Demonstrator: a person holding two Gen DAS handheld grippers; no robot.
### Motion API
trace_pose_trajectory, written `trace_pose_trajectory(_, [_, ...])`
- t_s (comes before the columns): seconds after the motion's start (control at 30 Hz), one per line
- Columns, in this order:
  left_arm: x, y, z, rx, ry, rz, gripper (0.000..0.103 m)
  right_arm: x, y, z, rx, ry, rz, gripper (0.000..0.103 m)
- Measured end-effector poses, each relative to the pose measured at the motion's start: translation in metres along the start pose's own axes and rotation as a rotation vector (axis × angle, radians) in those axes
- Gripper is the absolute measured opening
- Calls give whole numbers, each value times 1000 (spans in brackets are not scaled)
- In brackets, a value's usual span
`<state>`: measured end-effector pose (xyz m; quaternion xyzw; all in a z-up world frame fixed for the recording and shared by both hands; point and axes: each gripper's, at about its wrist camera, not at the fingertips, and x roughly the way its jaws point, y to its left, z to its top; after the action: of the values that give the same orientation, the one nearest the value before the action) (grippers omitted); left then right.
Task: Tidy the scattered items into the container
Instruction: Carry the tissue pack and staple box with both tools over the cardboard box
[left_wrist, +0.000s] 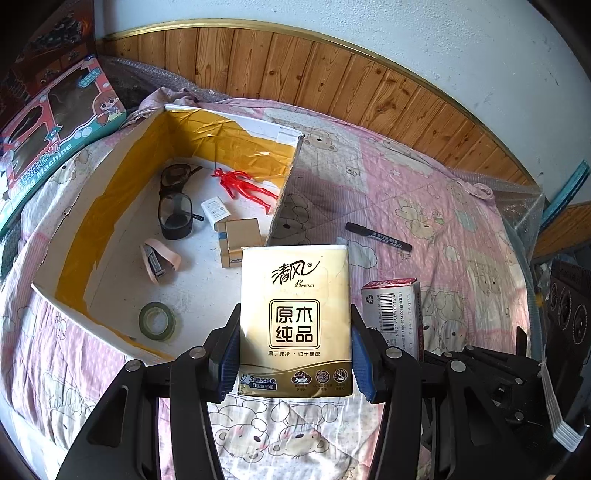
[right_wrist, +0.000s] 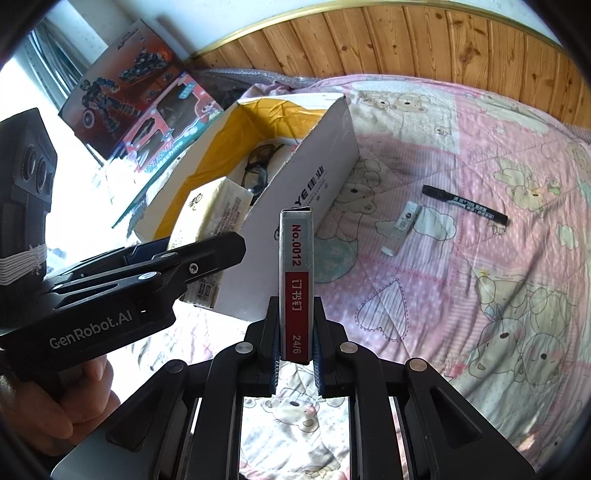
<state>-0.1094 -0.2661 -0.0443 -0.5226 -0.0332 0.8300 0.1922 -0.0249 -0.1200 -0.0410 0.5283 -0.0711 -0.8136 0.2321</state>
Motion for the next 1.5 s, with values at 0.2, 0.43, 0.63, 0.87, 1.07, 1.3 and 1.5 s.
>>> trace_pose_trajectory(0.2, [-4, 16, -1, -35, -7, 11, 52, 1, 9, 10, -26, -1, 13, 15])
trace_pose_trajectory(0.43, [-11, 38, 3, -90, -21, 28, 52, -1, 22, 23, -62, -6, 34, 15])
trace_pose_trajectory(0.63, [-16, 60, 9, -143, -38, 43, 52, -3, 38, 33, -101, -13, 50, 15])
trace_pose_trajectory(0.87, [-19, 78, 15, -184, -50, 62, 52, 0, 52, 45, -135, -13, 74, 15])
trace_pose_trajectory(1.07, [-16, 88, 20, -202, -47, 83, 52, 5, 66, 51, -171, -5, 95, 15])
trace_pose_trajectory(1.3, [-12, 100, 26, -217, -47, 102, 52, 15, 79, 58, -201, 10, 112, 15])
trace_pose_trajectory(1.5, [-4, 112, 33, -234, -40, 120, 52, 26, 89, 64, -229, 28, 123, 15])
